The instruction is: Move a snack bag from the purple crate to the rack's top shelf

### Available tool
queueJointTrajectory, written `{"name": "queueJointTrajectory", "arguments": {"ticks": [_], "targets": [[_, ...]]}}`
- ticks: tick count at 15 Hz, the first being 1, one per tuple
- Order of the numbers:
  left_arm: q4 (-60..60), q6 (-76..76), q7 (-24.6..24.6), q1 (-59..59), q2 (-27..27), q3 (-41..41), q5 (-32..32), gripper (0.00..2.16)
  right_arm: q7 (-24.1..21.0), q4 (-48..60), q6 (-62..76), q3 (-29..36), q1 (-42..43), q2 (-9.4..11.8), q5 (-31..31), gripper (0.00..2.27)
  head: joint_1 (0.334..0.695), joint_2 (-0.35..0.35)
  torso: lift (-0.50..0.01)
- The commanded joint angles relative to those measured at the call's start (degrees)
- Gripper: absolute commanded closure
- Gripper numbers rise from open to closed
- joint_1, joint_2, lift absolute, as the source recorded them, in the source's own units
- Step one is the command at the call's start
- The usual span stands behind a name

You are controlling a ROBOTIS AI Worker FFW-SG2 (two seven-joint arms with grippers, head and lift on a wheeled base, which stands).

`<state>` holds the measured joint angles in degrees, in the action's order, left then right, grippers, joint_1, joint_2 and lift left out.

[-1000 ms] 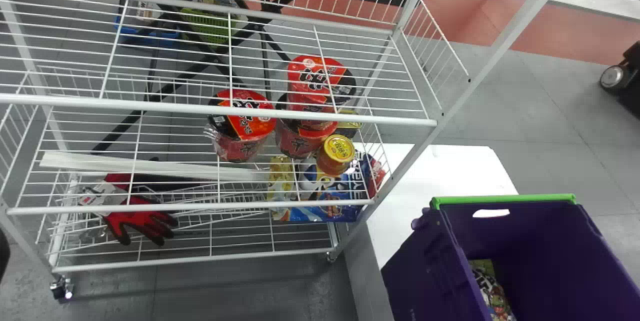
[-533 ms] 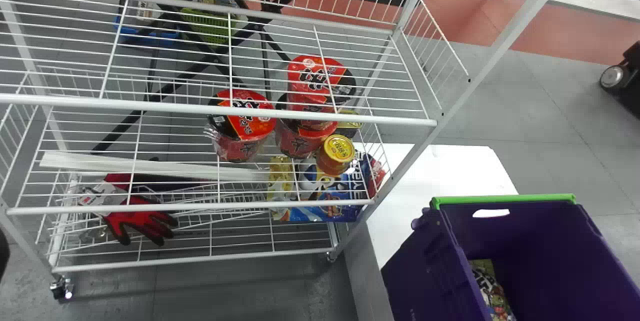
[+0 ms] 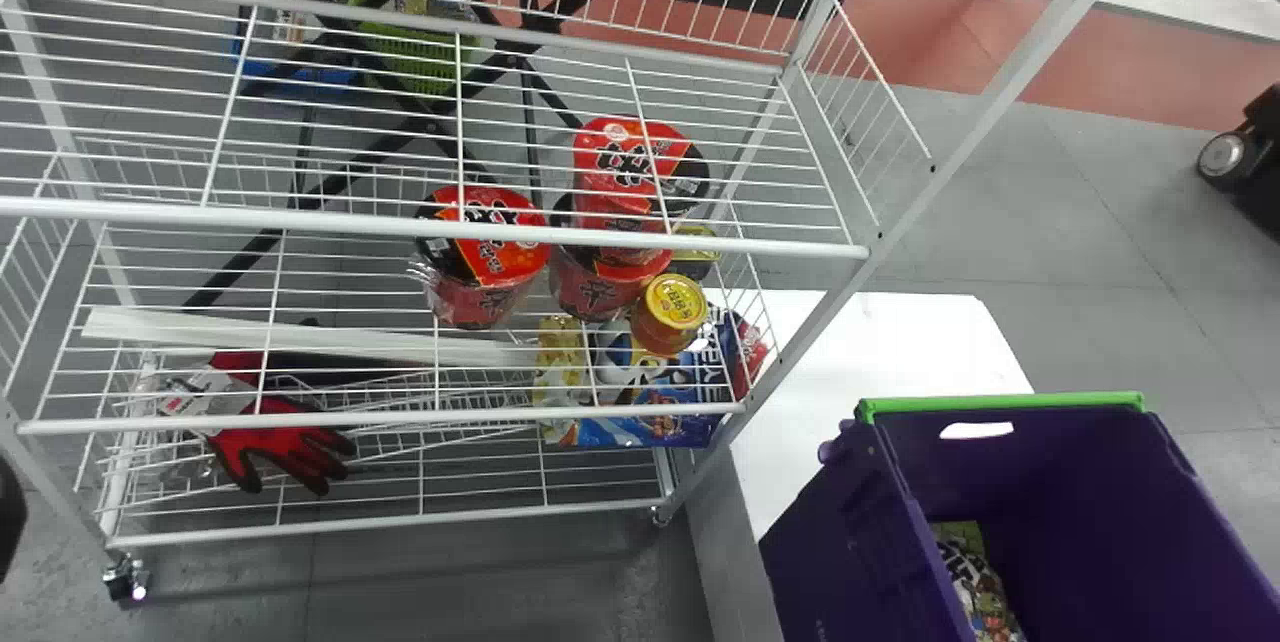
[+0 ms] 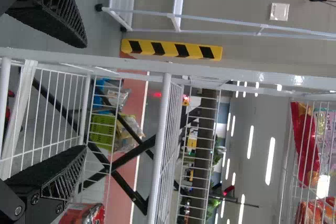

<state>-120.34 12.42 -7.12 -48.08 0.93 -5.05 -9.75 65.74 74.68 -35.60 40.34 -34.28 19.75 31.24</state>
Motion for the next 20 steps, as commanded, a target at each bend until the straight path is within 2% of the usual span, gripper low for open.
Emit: {"name": "queueJointTrajectory", "arguments": {"ticks": [1,20], "targets": [[-0.25,-0.43,0.00,-0.09,-0.05,0.13,0.17,0.14,0.00,0.56,0.30,0.00,0.00,-0.15,0.05,1.53,0.695,-0.350,-0.430],[-1.92,-0.43,0.61,-1.41,-0.58,0.66,0.70,0.14,-0.87,3.90,-0.58,0.53,0.53,0.21,1.11,1.53,0.695,-0.350,-0.354]]}}
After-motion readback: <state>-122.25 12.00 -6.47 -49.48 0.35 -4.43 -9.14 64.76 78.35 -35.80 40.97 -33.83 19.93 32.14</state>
